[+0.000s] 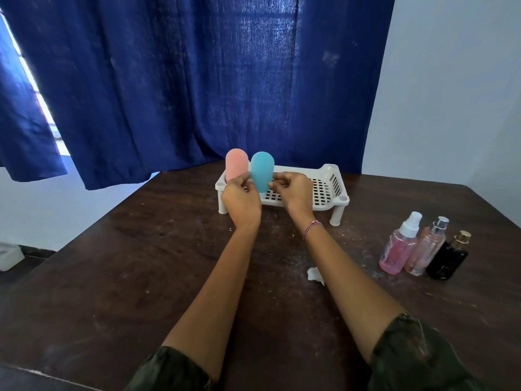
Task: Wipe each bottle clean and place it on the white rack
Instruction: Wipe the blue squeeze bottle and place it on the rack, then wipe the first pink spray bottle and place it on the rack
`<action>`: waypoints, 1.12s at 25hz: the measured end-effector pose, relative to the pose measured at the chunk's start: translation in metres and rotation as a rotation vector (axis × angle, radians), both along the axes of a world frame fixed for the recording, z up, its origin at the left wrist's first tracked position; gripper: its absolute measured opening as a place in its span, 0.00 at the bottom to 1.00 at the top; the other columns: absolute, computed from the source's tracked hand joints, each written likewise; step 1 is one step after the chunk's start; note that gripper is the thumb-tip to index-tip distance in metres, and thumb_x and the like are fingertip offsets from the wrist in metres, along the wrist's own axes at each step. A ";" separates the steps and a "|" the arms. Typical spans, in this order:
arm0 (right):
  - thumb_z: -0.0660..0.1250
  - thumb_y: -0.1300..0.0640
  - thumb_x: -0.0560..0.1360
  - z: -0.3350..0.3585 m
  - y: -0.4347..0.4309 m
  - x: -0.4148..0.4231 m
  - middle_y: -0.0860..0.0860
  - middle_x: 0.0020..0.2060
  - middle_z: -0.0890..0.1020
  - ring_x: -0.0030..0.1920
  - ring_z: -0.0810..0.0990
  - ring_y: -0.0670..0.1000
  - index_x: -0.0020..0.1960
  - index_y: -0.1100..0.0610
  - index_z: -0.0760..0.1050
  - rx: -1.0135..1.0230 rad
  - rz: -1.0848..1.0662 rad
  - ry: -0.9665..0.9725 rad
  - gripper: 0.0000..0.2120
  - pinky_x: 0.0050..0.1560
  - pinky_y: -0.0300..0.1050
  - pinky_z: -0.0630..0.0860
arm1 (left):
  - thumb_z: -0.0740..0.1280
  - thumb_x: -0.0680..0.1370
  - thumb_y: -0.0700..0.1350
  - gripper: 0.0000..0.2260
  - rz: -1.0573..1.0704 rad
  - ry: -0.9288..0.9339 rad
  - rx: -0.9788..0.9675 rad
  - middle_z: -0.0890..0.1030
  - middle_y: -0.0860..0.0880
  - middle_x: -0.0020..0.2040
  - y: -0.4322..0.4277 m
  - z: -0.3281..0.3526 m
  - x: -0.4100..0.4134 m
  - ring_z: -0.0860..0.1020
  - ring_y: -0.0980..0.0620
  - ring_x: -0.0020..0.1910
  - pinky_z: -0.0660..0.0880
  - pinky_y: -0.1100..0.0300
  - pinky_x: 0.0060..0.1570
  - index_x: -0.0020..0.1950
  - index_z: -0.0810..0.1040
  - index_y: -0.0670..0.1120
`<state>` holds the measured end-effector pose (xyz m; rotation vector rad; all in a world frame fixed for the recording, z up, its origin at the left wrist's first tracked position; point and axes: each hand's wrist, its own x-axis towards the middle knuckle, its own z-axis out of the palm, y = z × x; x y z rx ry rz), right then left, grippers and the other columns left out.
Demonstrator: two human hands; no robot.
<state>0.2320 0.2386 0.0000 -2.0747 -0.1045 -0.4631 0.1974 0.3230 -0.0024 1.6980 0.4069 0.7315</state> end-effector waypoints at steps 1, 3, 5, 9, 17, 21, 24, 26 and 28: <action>0.70 0.61 0.72 0.000 0.002 0.000 0.55 0.50 0.84 0.49 0.81 0.48 0.56 0.62 0.79 -0.010 -0.001 0.004 0.13 0.55 0.38 0.73 | 0.64 0.79 0.39 0.12 -0.001 0.006 0.004 0.78 0.45 0.62 0.001 -0.001 0.001 0.76 0.49 0.62 0.70 0.57 0.64 0.61 0.78 0.42; 0.70 0.62 0.72 0.000 0.004 0.000 0.55 0.50 0.83 0.49 0.81 0.48 0.57 0.62 0.79 -0.025 -0.012 0.012 0.14 0.54 0.36 0.72 | 0.63 0.79 0.39 0.12 -0.006 0.017 0.010 0.78 0.45 0.63 0.002 -0.003 0.001 0.76 0.49 0.62 0.70 0.57 0.64 0.62 0.77 0.42; 0.70 0.61 0.72 -0.001 0.006 0.000 0.55 0.50 0.83 0.49 0.81 0.48 0.57 0.62 0.78 -0.035 -0.019 0.012 0.14 0.53 0.35 0.72 | 0.63 0.79 0.39 0.13 -0.014 0.029 0.020 0.77 0.45 0.63 0.003 -0.004 0.001 0.75 0.49 0.63 0.69 0.56 0.65 0.63 0.76 0.42; 0.69 0.61 0.73 -0.002 0.008 0.000 0.54 0.51 0.83 0.50 0.81 0.48 0.58 0.61 0.78 -0.069 -0.030 0.007 0.14 0.49 0.31 0.69 | 0.64 0.78 0.38 0.13 -0.042 0.030 0.022 0.77 0.45 0.63 0.004 -0.006 0.003 0.75 0.49 0.63 0.70 0.55 0.65 0.63 0.76 0.41; 0.70 0.60 0.73 -0.002 0.008 -0.001 0.55 0.52 0.83 0.52 0.81 0.49 0.59 0.62 0.77 -0.101 -0.035 0.013 0.16 0.56 0.38 0.73 | 0.64 0.78 0.38 0.14 -0.057 0.044 0.060 0.76 0.44 0.65 0.004 -0.004 0.003 0.74 0.48 0.64 0.70 0.51 0.66 0.64 0.75 0.41; 0.70 0.59 0.73 0.005 0.005 -0.004 0.56 0.54 0.81 0.53 0.79 0.52 0.63 0.63 0.74 -0.210 -0.051 0.047 0.20 0.57 0.41 0.72 | 0.63 0.79 0.37 0.14 -0.037 0.022 0.105 0.77 0.43 0.64 0.005 -0.002 -0.001 0.76 0.49 0.62 0.70 0.57 0.64 0.64 0.74 0.39; 0.70 0.57 0.73 0.016 -0.001 -0.013 0.57 0.59 0.78 0.56 0.78 0.54 0.64 0.61 0.72 -0.332 -0.124 0.068 0.21 0.59 0.43 0.72 | 0.63 0.78 0.36 0.15 0.015 -0.023 0.141 0.76 0.43 0.64 0.007 0.003 -0.008 0.76 0.49 0.61 0.72 0.57 0.63 0.65 0.74 0.40; 0.70 0.58 0.72 0.025 -0.010 -0.022 0.57 0.59 0.78 0.56 0.78 0.54 0.64 0.61 0.72 -0.309 -0.126 0.048 0.22 0.58 0.44 0.72 | 0.64 0.78 0.37 0.15 0.018 -0.055 0.173 0.76 0.44 0.64 0.005 0.007 -0.013 0.76 0.50 0.61 0.73 0.57 0.62 0.65 0.74 0.40; 0.70 0.58 0.72 0.031 -0.019 -0.033 0.57 0.59 0.78 0.55 0.79 0.53 0.64 0.61 0.71 -0.274 -0.102 0.035 0.22 0.57 0.43 0.74 | 0.63 0.79 0.37 0.15 -0.006 -0.086 0.206 0.76 0.44 0.63 0.000 0.010 -0.020 0.76 0.50 0.60 0.72 0.59 0.61 0.65 0.74 0.41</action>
